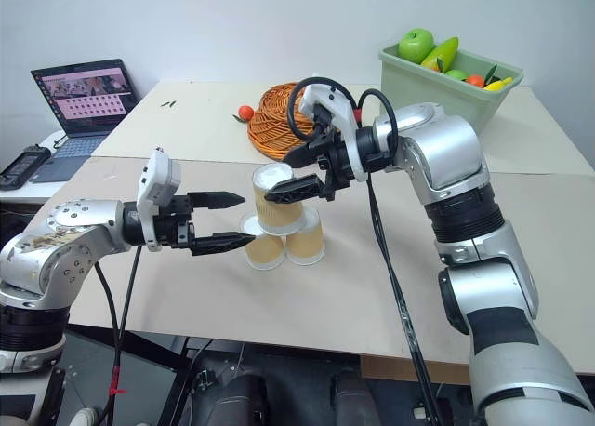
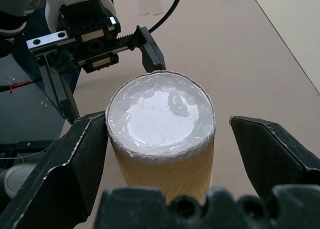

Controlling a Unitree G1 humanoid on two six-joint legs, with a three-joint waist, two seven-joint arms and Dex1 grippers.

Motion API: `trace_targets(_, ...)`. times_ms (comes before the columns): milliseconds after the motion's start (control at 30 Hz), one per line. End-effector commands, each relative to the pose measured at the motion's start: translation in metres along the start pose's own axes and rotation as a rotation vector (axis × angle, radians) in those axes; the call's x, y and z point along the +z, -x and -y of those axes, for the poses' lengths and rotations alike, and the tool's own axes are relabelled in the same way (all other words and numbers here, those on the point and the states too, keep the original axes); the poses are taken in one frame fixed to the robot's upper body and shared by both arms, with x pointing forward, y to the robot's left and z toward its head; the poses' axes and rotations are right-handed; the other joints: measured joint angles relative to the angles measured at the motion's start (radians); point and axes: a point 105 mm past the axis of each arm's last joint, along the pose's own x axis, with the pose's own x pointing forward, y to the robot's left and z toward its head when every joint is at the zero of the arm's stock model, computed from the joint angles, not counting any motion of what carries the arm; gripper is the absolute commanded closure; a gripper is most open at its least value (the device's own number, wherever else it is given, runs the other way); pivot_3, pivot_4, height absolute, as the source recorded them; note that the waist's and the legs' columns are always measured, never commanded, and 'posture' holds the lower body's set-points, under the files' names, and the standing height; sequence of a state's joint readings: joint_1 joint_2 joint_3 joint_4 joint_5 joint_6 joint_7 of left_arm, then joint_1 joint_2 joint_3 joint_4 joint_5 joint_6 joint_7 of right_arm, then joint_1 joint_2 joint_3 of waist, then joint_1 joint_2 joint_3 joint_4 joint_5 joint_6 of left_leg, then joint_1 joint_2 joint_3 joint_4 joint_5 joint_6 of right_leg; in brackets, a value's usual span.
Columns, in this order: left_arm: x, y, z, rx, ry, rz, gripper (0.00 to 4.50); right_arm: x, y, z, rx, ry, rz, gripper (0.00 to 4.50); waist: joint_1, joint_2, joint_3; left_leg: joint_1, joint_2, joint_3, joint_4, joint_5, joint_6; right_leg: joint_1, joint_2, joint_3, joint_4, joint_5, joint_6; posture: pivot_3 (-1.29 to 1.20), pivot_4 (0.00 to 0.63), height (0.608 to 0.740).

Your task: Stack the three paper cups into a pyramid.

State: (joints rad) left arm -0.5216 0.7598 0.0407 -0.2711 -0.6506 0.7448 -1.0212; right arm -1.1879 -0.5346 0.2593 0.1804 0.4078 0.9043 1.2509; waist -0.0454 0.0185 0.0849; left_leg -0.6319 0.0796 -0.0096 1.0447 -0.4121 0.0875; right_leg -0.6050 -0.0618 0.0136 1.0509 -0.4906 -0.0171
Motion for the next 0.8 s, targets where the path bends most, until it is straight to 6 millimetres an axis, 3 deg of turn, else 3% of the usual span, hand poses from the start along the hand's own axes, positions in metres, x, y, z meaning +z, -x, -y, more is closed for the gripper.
trace_targets(33, 0.011, 0.001, 0.003, -0.005, -0.047, 0.015, 0.0, 0.041, 0.014, -0.012, 0.037, 0.08, 0.112, 0.04, 0.0, 0.0, 0.0, 0.0, 0.0, 0.0, 0.0, 0.0, 0.0, 0.0, 0.0, 0.0, 0.0, 0.0, 0.0, 0.0, 0.15, 0.628)
trace_targets(267, 0.01, 0.002, 0.002, 0.006, -0.041, 0.013, 0.0, 0.098, 0.047, -0.024, 0.059, 0.101, 0.29, 0.04, 0.001, 0.0, 0.0, 0.0, 0.0, -0.001, 0.0, 0.0, 0.0, 0.0, 0.0, 0.0, 0.0, 0.0, 0.0, 0.0, 0.15, 0.628)
trace_targets(400, 0.01, 0.009, -0.003, 0.058, -0.032, 0.02, 0.0, 0.116, 0.066, -0.018, -0.013, 0.098, 0.372, 0.04, 0.001, 0.0, 0.0, 0.001, -0.001, -0.001, 0.0, 0.0, 0.0, 0.001, -0.001, 0.0, -0.002, 0.0, 0.0, 0.0, 0.15, 0.628)
trace_targets(500, 0.01, 0.022, -0.013, 0.161, -0.011, 0.036, 0.0, 0.111, 0.082, 0.001, -0.167, 0.074, 0.394, 0.04, 0.0, 0.0, 0.0, 0.0, -0.001, -0.001, -0.001, 0.0, 0.0, 0.0, -0.002, 0.0, -0.002, 0.0, 0.0, 0.0, 0.15, 0.628)
trace_targets(667, -0.002, 0.062, -0.03, 0.432, 0.062, 0.072, 0.0, 0.052, 0.132, 0.053, -0.632, -0.023, 0.324, 0.04, 0.003, -0.001, 0.0, 0.001, -0.002, -0.001, -0.003, 0.0, 0.0, 0.001, -0.01, -0.003, -0.001, 0.0, 0.0, 0.0, 0.15, 0.628)
trace_targets(733, -0.012, 0.077, -0.033, 0.555, 0.099, 0.092, 0.0, 0.005, 0.163, 0.078, -0.896, -0.108, 0.249, 0.04, 0.005, -0.001, 0.0, 0.0, -0.004, 0.001, -0.003, 0.0, 0.0, 0.001, -0.014, -0.003, -0.001, 0.0, 0.0, 0.0, 0.15, 0.628)
trace_targets(767, -0.019, 0.086, -0.041, 0.655, 0.119, 0.105, 0.0, -0.035, 0.178, 0.09, -1.066, -0.166, 0.135, 0.04, 0.006, -0.001, -0.001, -0.001, -0.004, 0.002, -0.004, 0.0, 0.0, 0.001, -0.015, -0.002, -0.001, 0.0, 0.0, 0.0, 0.15, 0.628)
trace_targets(800, -0.025, 0.093, -0.045, 0.724, 0.133, 0.114, 0.0, -0.062, 0.189, 0.095, -1.175, -0.195, 0.048, 0.04, 0.007, -0.001, -0.001, -0.001, -0.004, 0.003, -0.003, 0.0, 0.0, 0.001, -0.016, -0.002, -0.002, 0.0, 0.0, 0.0, 0.15, 0.628)
